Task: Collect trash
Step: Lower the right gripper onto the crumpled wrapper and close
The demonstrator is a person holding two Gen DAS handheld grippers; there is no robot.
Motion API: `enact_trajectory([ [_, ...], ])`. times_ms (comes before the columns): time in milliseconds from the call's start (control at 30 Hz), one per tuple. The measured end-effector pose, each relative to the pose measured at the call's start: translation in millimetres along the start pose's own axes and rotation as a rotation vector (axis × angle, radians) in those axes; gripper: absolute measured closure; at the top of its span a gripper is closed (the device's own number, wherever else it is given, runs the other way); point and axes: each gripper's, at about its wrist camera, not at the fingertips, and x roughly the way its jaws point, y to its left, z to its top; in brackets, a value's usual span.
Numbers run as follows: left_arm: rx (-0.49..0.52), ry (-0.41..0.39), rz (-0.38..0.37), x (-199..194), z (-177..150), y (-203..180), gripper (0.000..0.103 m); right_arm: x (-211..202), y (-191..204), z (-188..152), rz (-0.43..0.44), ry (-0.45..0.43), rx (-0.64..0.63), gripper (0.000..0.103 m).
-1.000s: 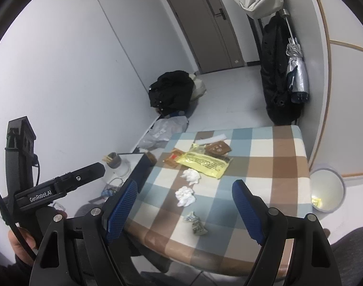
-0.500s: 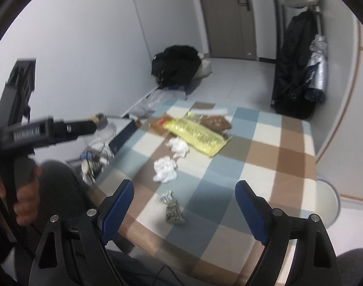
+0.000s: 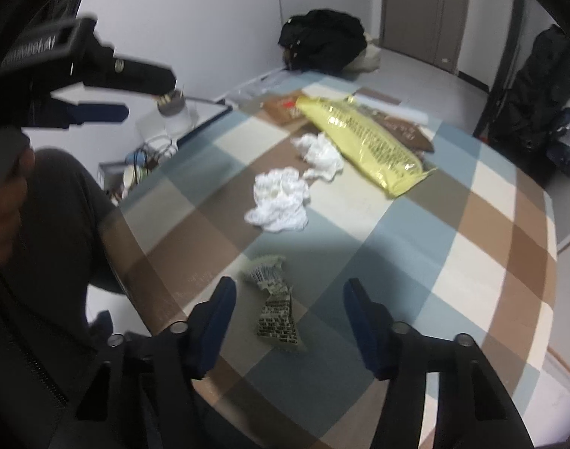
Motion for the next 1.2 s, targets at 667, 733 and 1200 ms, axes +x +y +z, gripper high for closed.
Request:
enact_trajectory([
  [667, 0.098, 0.081, 0.009, 23, 16, -11, 0.010, 5, -11, -9, 0.060, 0.015, 0.023, 0.085],
  [733, 0.115, 0.088, 0.027, 27, 18, -13, 0.010, 1, -16, -9, 0.069, 0.005, 0.047, 0.085],
  [1200, 0.358, 0.198, -0.058, 61, 7, -48, 0.010, -43, -50, -12, 0.049, -0.096, 0.169, 0.085],
])
